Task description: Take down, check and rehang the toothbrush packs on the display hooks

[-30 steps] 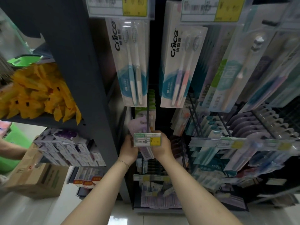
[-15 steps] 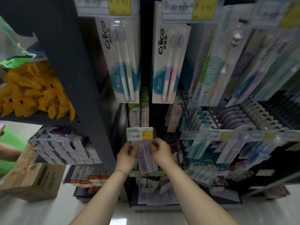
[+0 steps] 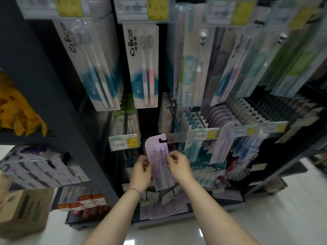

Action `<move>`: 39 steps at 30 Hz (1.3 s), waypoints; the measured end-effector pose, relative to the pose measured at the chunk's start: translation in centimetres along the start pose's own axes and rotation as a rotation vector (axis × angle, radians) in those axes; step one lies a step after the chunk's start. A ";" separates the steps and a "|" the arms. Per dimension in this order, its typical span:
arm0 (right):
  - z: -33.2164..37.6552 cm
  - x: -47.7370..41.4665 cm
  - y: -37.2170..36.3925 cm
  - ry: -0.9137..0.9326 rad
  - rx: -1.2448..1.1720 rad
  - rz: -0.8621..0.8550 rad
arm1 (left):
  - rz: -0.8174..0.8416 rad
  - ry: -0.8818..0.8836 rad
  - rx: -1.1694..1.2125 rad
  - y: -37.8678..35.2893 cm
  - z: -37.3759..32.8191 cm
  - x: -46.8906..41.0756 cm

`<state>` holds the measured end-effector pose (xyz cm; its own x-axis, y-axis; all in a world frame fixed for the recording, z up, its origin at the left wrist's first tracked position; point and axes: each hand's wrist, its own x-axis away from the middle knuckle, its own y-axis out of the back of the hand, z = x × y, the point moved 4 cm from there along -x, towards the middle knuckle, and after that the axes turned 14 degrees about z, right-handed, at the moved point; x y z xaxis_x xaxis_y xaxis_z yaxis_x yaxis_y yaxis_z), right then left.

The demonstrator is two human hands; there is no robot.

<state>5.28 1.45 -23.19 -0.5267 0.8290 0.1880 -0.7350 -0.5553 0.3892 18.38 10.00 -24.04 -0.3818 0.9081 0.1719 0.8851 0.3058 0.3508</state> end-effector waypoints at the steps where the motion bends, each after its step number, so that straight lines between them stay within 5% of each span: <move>1: -0.2 0.3 0.6 -0.003 -0.016 -0.008 | 0.006 -0.014 -0.005 -0.6 -0.3 0.0; 39: -8.3 1.6 21.1 -0.010 -0.098 -0.161 | 0.149 -0.098 -0.025 -19.8 -10.3 -3.6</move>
<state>-14.60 -9.51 -22.15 -0.3947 0.9081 0.1395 -0.8478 -0.4185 0.3258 -0.47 -2.27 -22.12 -0.2178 0.9668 0.1335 0.9226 0.1593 0.3514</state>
